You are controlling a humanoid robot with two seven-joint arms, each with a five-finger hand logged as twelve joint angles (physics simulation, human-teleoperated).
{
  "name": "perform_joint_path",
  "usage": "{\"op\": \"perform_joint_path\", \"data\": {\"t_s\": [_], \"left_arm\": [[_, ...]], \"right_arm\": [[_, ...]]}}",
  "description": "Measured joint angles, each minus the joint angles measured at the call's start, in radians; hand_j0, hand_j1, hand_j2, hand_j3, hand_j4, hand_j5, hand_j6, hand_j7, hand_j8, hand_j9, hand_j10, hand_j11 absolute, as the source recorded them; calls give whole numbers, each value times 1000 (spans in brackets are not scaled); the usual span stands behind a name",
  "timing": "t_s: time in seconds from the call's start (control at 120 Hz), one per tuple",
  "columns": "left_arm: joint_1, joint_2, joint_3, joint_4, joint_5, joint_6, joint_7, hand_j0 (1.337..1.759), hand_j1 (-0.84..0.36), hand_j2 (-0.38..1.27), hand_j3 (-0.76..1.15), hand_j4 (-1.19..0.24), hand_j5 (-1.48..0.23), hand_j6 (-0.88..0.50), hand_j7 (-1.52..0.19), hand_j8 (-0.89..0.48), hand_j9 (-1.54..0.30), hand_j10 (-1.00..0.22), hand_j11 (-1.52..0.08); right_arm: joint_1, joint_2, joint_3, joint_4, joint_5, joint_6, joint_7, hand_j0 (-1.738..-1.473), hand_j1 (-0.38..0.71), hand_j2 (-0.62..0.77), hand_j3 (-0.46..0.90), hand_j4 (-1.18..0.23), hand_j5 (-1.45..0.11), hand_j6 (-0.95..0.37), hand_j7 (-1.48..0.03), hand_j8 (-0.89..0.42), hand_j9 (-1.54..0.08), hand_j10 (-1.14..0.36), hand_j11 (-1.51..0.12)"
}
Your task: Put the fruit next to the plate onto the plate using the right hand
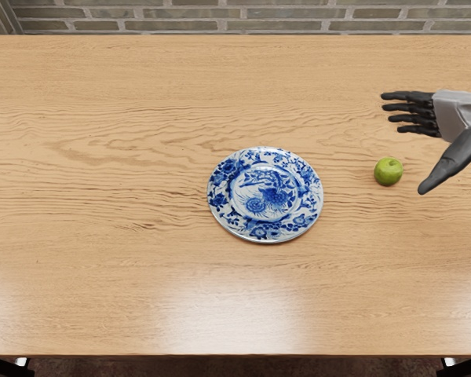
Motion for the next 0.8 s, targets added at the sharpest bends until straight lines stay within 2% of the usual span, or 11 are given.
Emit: {"op": "perform_joint_path", "data": {"t_s": [0.083,0.133,0.275,0.408,0.5,0.558,0.658,0.8], "left_arm": [[0,0,0,0,0,0,0,1658,58,49,0,-243,-316,-243,-316,-243,-316,-243,-316],[0,0,0,0,0,0,0,1658,58,49,0,-243,-316,-243,-316,-243,-316,-243,-316],[0,0,-1,0,0,0,0,1658,58,49,0,-243,-316,-243,-316,-243,-316,-243,-316],[0,0,0,0,0,0,0,1658,58,49,0,-243,-316,-243,-316,-243,-316,-243,-316],[0,0,0,0,0,0,0,1658,58,49,0,-243,-316,-243,-316,-243,-316,-243,-316],[0,0,-1,0,0,0,0,1658,58,49,0,-243,-316,-243,-316,-243,-316,-243,-316],[0,0,0,0,0,0,0,1658,58,49,0,-243,-316,-243,-316,-243,-316,-243,-316],[0,0,0,0,0,0,0,1658,58,49,0,-243,-316,-243,-316,-243,-316,-243,-316]], "right_arm": [[12,-3,-29,31,-64,-133,-71,-1658,-310,-5,0,-37,-45,-38,-45,-37,-45,-37,-45],[52,-4,-85,40,-91,-206,-116,-1658,-310,-5,0,-38,-45,-39,-45,-38,-45,-38,-45],[314,22,-413,50,-117,-362,-221,-1658,-310,-5,0,-39,-46,-41,-45,-40,-45,-39,-45],[512,123,-669,53,-107,-539,-298,-1658,-310,-5,0,-40,-46,-42,-45,-41,-46,-40,-45],[670,252,-874,52,-33,-679,-323,-1658,-310,-5,0,-40,-46,-42,-45,-41,-45,-39,-45],[735,329,-965,49,15,-756,-330,-1658,-309,-5,0,-39,-46,-41,-45,-40,-45,-39,-45],[790,432,-1064,29,62,-833,-338,-1658,-309,-6,0,-38,-46,-40,-45,-39,-45,-38,-45],[825,543,-1160,3,87,-913,-345,-1658,-309,-6,0,-37,-45,-38,-45,-37,-45,-37,-45]]}}
